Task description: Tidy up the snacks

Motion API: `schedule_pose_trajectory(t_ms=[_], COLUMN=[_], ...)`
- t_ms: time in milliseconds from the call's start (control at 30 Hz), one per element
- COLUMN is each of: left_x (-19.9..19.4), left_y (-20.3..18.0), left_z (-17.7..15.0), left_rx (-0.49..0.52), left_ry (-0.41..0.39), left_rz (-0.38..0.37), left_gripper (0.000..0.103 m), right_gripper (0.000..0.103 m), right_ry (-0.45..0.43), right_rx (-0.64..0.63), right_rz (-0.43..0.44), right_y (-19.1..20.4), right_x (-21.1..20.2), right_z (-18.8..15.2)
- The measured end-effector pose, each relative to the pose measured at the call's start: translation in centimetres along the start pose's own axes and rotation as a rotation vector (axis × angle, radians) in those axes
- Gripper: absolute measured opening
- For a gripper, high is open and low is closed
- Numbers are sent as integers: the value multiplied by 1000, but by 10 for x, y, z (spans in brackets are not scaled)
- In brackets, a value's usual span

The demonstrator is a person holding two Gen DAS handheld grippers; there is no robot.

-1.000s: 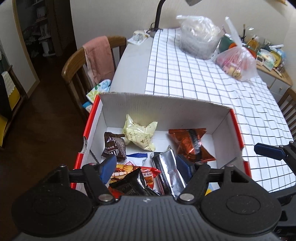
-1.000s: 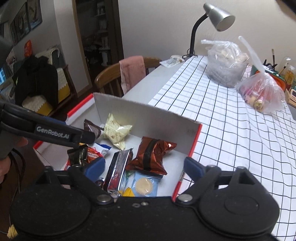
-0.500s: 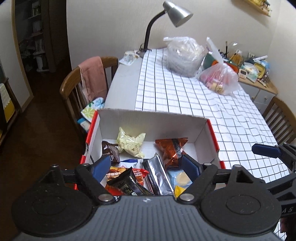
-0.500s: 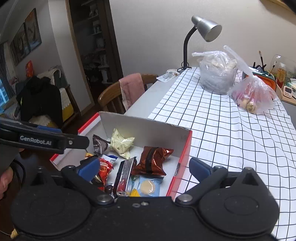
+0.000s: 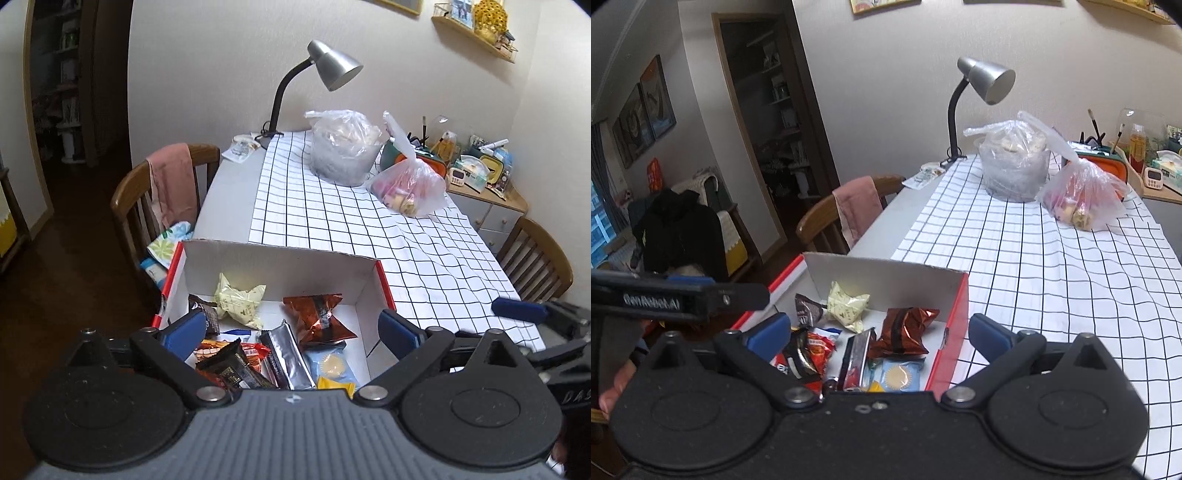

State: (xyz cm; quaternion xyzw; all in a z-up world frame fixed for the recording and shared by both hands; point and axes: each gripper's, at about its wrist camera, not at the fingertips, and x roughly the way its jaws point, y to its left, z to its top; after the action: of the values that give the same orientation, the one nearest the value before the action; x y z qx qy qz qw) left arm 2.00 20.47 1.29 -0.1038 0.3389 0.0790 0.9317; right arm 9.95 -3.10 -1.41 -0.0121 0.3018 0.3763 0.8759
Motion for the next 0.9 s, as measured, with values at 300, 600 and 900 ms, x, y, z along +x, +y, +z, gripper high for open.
schedule_pose_trajectory(t_ms=[300,600,900], left_x=[-19,-28,-33], left_y=[-7,-10,-13], left_z=[-15,-19,-21], left_rx=[29,30,22], left_ry=[-18,-19,-21], left_rz=[30,39,47], left_gripper=[100,100,100], right_gripper=[103,103,103], right_ry=[-19,-16,-8], right_rx=[11,4,28], right_rz=[-7,-17,-15], right_y=[3,6,4], right_x=[-16,-18,-20], right_z=[-1,-5,-12])
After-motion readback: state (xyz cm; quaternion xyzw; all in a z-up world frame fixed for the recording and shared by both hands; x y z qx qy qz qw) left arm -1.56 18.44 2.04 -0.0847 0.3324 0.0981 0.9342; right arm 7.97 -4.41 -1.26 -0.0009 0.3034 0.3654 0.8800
